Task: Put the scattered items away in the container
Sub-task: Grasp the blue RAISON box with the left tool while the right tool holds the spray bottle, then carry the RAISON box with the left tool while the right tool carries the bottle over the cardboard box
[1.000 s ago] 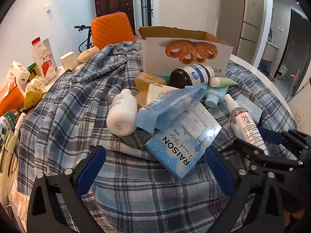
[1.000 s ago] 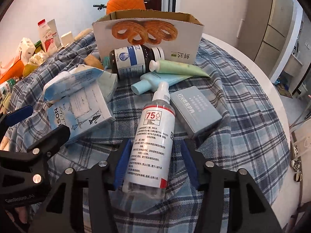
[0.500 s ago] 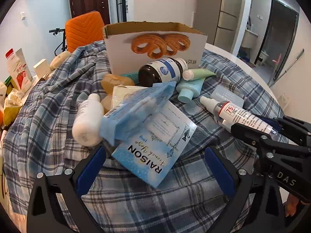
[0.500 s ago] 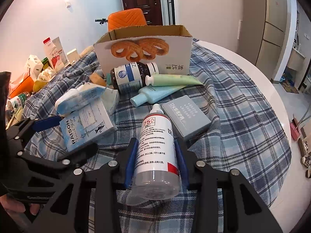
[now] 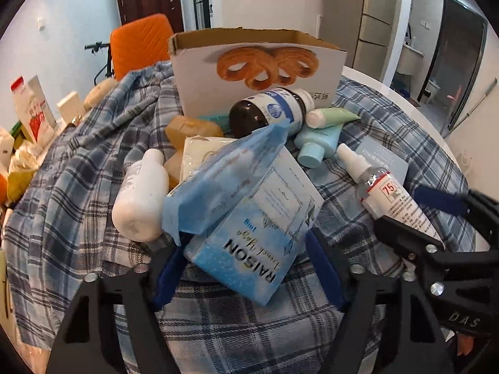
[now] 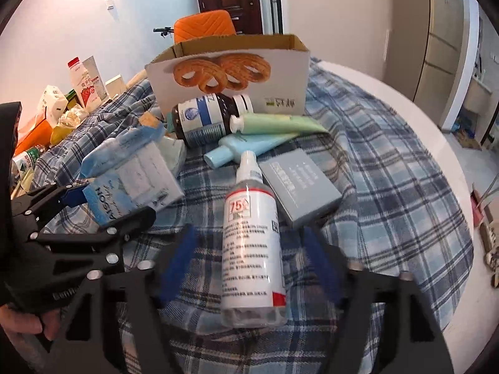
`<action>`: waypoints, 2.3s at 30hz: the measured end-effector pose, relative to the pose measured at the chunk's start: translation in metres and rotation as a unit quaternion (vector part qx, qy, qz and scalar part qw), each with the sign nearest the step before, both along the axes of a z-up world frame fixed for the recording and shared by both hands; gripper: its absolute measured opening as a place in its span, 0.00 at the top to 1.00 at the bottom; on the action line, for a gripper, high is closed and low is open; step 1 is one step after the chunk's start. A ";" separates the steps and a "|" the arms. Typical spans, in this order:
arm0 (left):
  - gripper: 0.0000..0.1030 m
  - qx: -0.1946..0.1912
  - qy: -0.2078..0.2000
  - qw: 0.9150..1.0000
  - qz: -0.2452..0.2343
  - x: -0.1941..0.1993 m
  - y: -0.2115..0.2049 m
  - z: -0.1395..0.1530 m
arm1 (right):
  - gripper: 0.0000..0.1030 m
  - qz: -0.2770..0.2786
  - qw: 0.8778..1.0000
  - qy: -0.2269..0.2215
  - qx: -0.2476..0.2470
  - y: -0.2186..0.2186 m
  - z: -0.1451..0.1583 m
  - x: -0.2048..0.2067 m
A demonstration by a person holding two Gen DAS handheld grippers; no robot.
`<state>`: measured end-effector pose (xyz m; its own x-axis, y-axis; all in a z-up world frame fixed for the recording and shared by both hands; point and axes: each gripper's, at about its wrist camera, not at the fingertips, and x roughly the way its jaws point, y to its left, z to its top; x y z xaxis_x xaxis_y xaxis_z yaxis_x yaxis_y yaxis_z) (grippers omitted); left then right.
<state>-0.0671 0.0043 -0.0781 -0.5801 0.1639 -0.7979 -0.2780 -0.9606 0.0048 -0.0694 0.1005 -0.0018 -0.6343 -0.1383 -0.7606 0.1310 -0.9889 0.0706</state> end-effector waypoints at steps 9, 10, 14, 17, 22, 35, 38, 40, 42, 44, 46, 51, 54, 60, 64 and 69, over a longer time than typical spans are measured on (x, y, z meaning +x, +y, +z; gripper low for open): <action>0.54 0.026 0.011 1.000 -0.007 0.007 -0.009 0.013 | 0.64 0.002 1.000 -0.004 0.014 -0.004 -0.008 -0.001; 0.56 0.025 0.013 1.000 -0.010 0.009 -0.008 0.014 | 0.64 0.003 1.000 -0.005 0.005 -0.003 -0.008 0.000; 0.62 0.041 0.010 0.999 -0.025 0.014 -0.007 0.018 | 0.64 0.015 1.000 -0.007 0.003 -0.004 -0.008 0.000; 0.62 0.044 0.007 0.999 -0.028 0.014 -0.004 0.018 | 0.62 0.010 1.000 -0.006 0.005 -0.006 -0.008 -0.001; 0.34 0.040 0.002 0.999 -0.018 0.009 -0.002 0.016 | 0.46 0.016 1.000 -0.019 -0.019 -0.002 -0.013 -0.004; 0.66 0.027 0.030 0.998 -0.047 0.021 0.015 0.026 | 0.63 0.016 1.000 0.006 -0.001 -0.002 -0.010 0.000; 0.64 0.017 0.016 0.998 -0.065 0.019 0.026 0.020 | 0.63 0.017 1.000 -0.008 -0.013 0.001 -0.017 -0.004; 0.62 0.012 0.010 0.998 -0.065 0.016 0.029 0.015 | 0.64 0.015 0.999 -0.010 -0.034 0.007 -0.018 -0.005; 0.62 0.023 0.011 0.998 -0.055 0.014 0.027 0.014 | 0.64 0.015 0.999 -0.010 -0.045 0.010 -0.019 -0.005; 0.65 0.043 0.014 0.998 -0.045 0.012 0.021 0.017 | 0.64 0.015 0.999 -0.008 -0.049 0.010 -0.019 -0.004; 0.66 0.040 0.022 0.998 -0.041 0.014 0.019 0.019 | 0.64 0.012 0.998 -0.005 -0.062 0.013 -0.018 -0.003; 0.71 0.039 0.032 0.998 -0.037 0.018 0.018 0.027 | 0.64 0.012 0.998 0.010 -0.068 0.016 -0.006 0.003; 0.75 0.032 0.038 0.998 -0.030 0.018 0.015 0.035 | 0.64 0.013 0.997 0.020 -0.074 0.019 0.004 0.005; 0.76 0.035 0.057 0.997 -0.032 0.022 0.007 0.067 | 0.64 0.009 0.996 0.046 -0.070 0.026 0.030 0.004; 0.77 0.021 0.078 0.996 -0.043 0.022 0.011 0.091 | 0.64 0.028 0.995 0.058 -0.071 0.025 0.052 -0.003; 0.77 0.018 0.101 0.993 -0.053 0.003 0.018 0.125 | 0.64 0.042 0.993 0.098 -0.047 0.020 0.094 -0.019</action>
